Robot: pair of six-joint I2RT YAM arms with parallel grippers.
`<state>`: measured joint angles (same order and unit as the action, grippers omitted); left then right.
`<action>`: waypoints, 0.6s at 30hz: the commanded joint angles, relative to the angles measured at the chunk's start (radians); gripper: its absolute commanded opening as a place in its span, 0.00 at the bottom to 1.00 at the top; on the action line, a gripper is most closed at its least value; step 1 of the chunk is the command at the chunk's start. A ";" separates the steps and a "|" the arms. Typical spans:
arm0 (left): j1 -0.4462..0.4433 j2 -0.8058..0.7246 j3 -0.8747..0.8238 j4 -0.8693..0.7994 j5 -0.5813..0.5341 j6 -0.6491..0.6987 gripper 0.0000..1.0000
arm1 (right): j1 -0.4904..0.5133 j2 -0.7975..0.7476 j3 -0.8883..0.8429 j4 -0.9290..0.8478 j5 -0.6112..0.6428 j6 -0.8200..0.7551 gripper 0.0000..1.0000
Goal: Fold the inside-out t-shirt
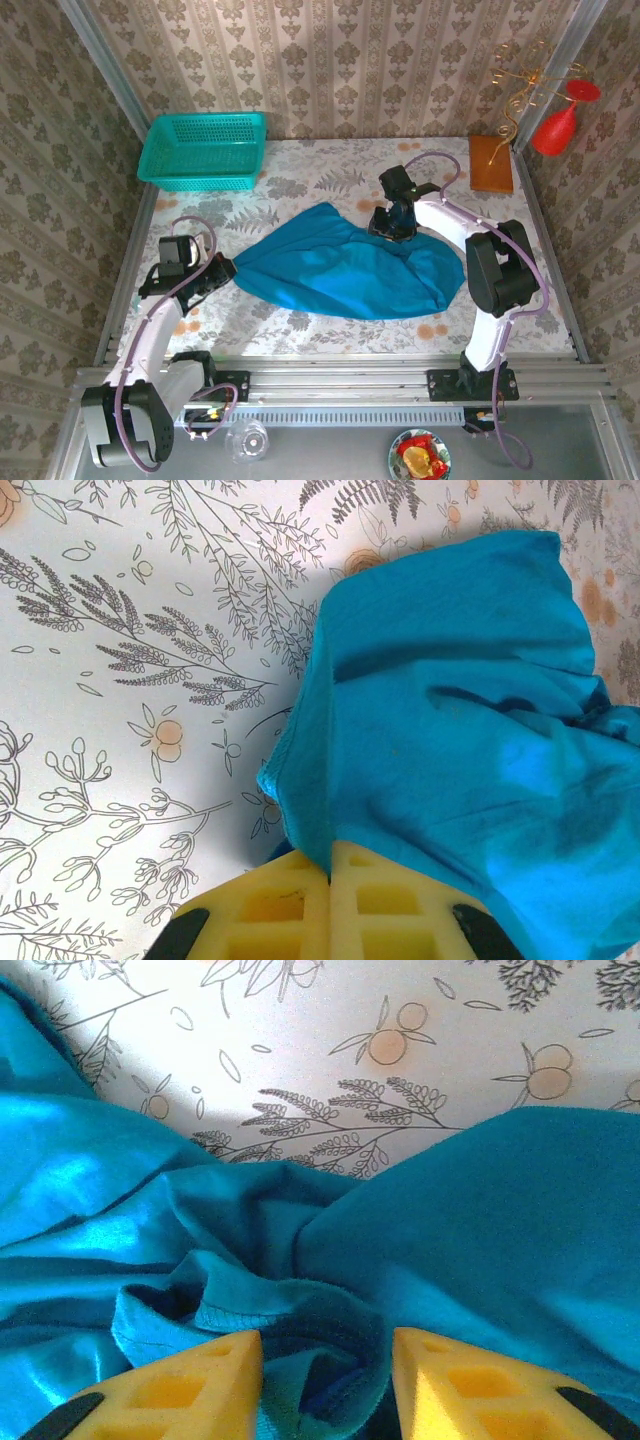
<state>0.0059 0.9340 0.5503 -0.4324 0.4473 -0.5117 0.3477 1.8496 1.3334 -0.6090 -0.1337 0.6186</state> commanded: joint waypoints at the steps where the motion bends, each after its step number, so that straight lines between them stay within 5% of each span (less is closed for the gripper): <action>1: -0.007 -0.004 0.018 -0.023 -0.009 0.026 0.00 | 0.007 -0.026 0.002 -0.010 -0.030 0.024 0.23; 6: -0.007 -0.004 0.037 -0.004 -0.004 0.022 0.00 | 0.000 -0.081 0.059 -0.041 0.041 0.001 0.00; 13: -0.003 0.114 0.270 0.072 0.046 0.051 0.00 | -0.104 -0.140 0.361 -0.173 0.092 -0.087 0.00; 18: 0.013 0.307 0.637 0.132 0.159 0.037 0.00 | -0.216 -0.112 0.750 -0.304 0.075 -0.154 0.00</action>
<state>0.0082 1.1774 1.0153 -0.3943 0.5179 -0.4915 0.1780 1.7706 1.9213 -0.8059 -0.0811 0.5282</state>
